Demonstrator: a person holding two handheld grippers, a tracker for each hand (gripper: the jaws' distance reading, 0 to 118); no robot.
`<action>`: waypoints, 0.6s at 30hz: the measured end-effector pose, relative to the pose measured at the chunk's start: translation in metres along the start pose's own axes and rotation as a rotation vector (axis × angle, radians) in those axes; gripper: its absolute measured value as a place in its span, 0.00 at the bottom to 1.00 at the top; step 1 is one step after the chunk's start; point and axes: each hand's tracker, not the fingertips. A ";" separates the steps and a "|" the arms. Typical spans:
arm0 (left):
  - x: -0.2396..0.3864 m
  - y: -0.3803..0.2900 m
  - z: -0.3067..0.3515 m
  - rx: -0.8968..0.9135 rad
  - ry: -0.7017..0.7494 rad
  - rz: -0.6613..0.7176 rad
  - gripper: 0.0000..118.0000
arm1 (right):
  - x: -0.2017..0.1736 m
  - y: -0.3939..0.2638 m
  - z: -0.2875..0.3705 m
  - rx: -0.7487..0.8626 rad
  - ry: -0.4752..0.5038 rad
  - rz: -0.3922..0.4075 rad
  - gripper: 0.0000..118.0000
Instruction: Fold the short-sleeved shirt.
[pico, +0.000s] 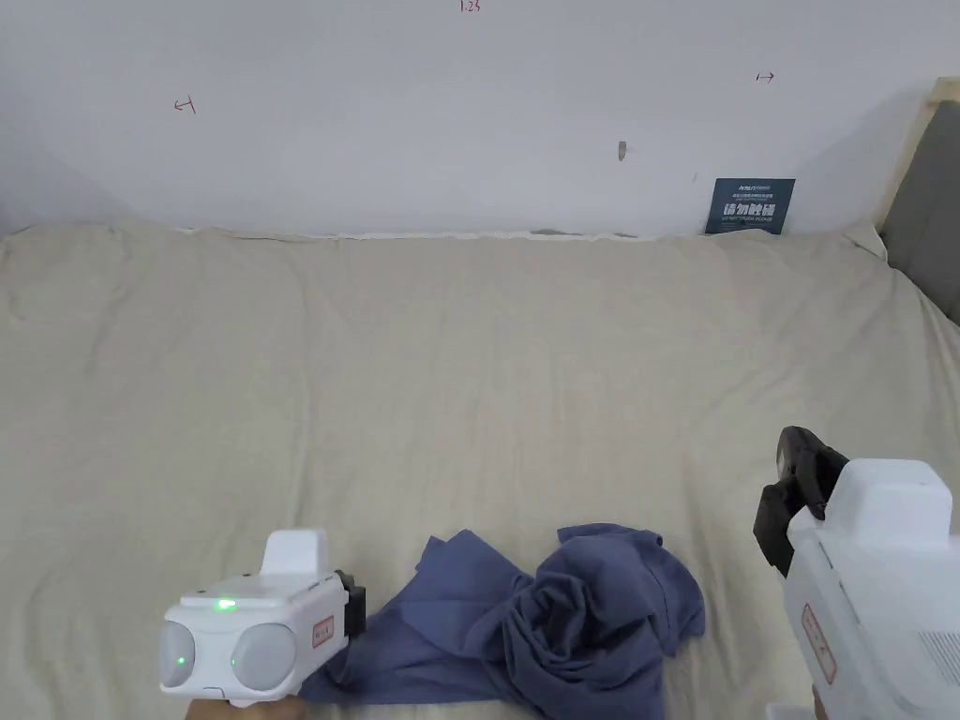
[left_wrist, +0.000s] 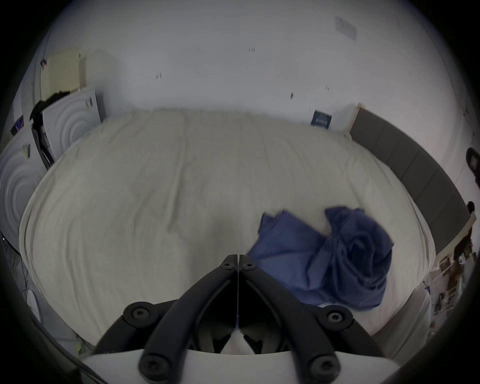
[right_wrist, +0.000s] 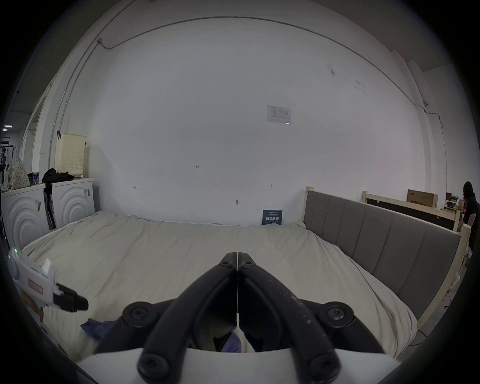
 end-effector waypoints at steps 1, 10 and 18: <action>-0.001 -0.006 -0.005 -0.023 -0.002 -0.002 0.01 | 0.001 -0.002 -0.002 -0.007 0.000 0.000 0.02; -0.011 -0.031 -0.043 -0.141 0.084 -0.016 0.83 | 0.006 -0.017 -0.017 -0.060 -0.008 -0.007 0.02; -0.006 -0.036 -0.058 -0.181 0.087 -0.014 0.43 | 0.011 -0.029 -0.030 -0.117 -0.009 -0.011 0.02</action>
